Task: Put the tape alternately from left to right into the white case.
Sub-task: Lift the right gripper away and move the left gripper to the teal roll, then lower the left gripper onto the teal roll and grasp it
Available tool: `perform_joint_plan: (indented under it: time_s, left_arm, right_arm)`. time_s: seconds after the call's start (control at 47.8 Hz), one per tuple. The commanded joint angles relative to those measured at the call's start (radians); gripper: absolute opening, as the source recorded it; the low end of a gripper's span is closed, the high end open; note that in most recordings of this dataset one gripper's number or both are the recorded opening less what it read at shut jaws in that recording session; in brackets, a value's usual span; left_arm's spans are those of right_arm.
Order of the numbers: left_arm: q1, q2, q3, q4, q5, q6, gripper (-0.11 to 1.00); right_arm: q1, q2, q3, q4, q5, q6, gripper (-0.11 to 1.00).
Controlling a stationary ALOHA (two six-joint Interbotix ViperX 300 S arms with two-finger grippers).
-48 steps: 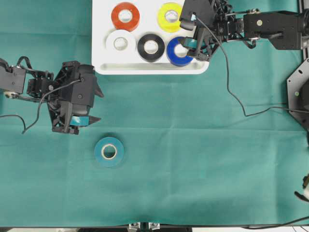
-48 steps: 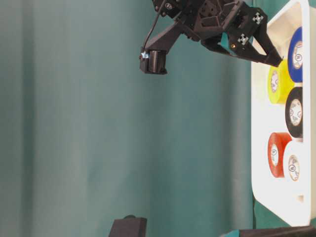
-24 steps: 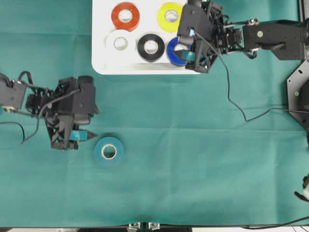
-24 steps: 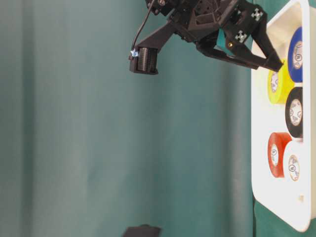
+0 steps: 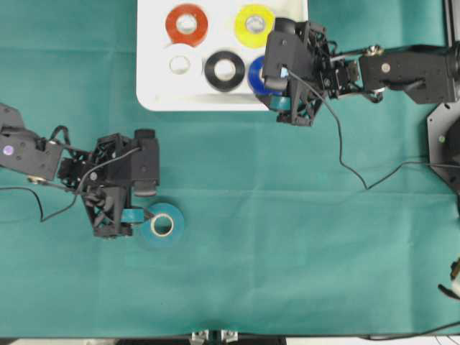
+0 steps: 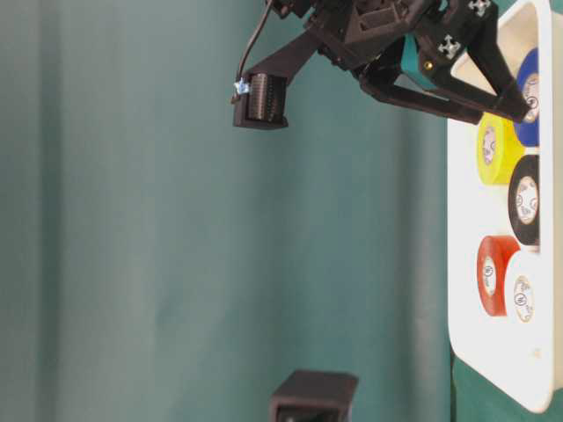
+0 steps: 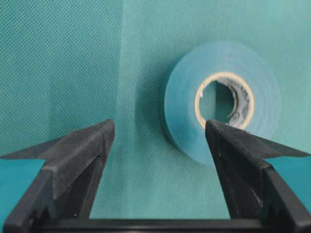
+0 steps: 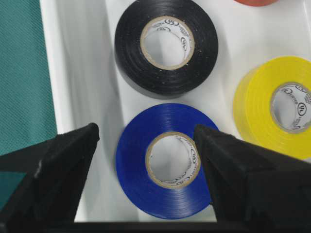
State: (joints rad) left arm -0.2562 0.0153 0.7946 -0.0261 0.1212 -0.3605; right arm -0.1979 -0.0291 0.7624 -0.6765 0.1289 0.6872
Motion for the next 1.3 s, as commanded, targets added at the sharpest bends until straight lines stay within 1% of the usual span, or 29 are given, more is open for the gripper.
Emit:
perform_joint_plan:
  time_s: [0.0,0.146,0.272,0.564,1.275]
  left_arm:
    - [-0.003,0.002,-0.032,-0.002,-0.003,-0.025,0.91]
    - [-0.003,0.012,-0.044,-0.002,-0.003,-0.071,0.91]
    - [-0.003,0.02,-0.052,-0.002,0.012,-0.087,0.91]
    - [-0.003,0.046,-0.078,-0.002,0.077,-0.087,0.9]
    - [-0.011,0.12,-0.144,-0.002,0.152,-0.087,0.9]
  right_arm:
    - [0.003,-0.025,-0.009,0.003,-0.006,0.002,0.84]
    - [0.003,-0.025,-0.011,0.003,-0.006,0.002,0.84]
    - [0.003,-0.025,-0.011,0.002,-0.008,0.002,0.84]
    - [0.005,-0.025,-0.011,0.003,-0.008,0.002,0.84]
    - [0.005,-0.025,-0.009,0.003,-0.008,0.002,0.84]
